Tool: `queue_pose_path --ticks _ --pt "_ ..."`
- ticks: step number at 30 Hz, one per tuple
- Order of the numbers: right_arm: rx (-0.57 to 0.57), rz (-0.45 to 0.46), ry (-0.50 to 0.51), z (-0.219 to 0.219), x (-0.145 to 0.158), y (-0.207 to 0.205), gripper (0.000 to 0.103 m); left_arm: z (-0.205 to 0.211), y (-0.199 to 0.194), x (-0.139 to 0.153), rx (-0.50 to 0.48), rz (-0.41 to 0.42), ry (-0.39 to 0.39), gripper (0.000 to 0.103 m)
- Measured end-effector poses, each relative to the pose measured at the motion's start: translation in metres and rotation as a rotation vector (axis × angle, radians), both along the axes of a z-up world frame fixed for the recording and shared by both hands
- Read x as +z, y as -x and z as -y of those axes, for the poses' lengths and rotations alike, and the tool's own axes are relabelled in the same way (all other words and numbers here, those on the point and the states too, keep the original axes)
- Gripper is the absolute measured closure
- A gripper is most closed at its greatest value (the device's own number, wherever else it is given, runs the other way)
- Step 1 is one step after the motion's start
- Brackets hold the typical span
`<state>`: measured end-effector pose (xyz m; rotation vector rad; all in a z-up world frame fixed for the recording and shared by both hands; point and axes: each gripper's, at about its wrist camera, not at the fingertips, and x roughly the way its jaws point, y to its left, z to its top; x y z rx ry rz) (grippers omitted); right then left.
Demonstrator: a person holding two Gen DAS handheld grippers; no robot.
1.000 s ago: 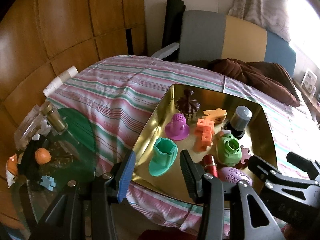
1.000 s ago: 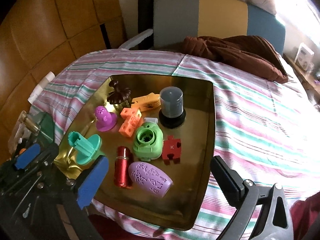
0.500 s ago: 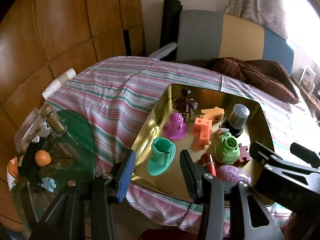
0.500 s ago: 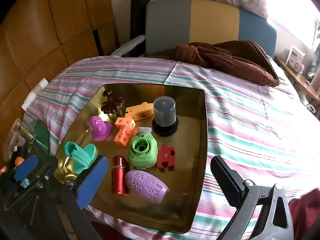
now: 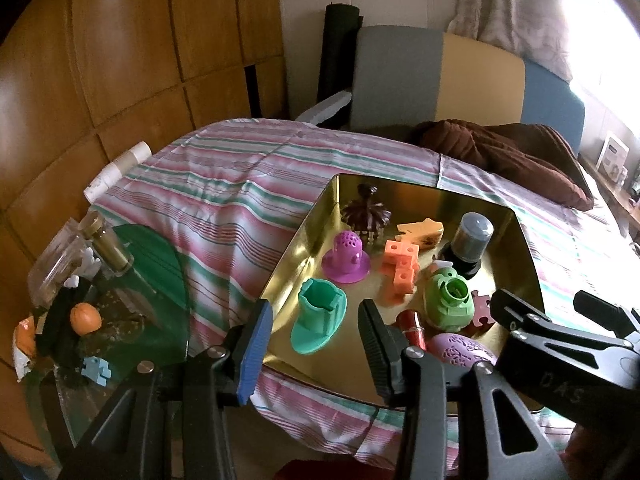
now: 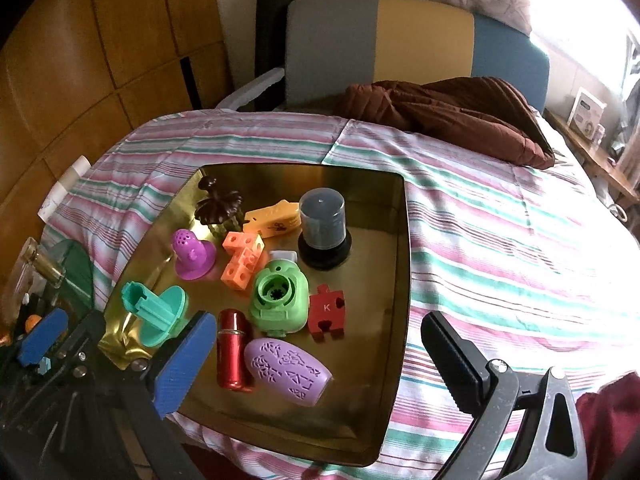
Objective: Organize rigid objects
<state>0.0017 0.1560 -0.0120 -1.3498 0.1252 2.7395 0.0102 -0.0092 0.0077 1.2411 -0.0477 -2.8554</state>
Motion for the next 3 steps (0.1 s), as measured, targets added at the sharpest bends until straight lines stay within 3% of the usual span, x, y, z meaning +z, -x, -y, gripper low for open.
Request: queue_pose_path --ticks 3 --pt "-0.003 0.000 0.005 -0.0005 -0.0006 0.0004 0.000 -0.0013 0.0000 0.0000 -0.004 -0.006 0.003 0.058"
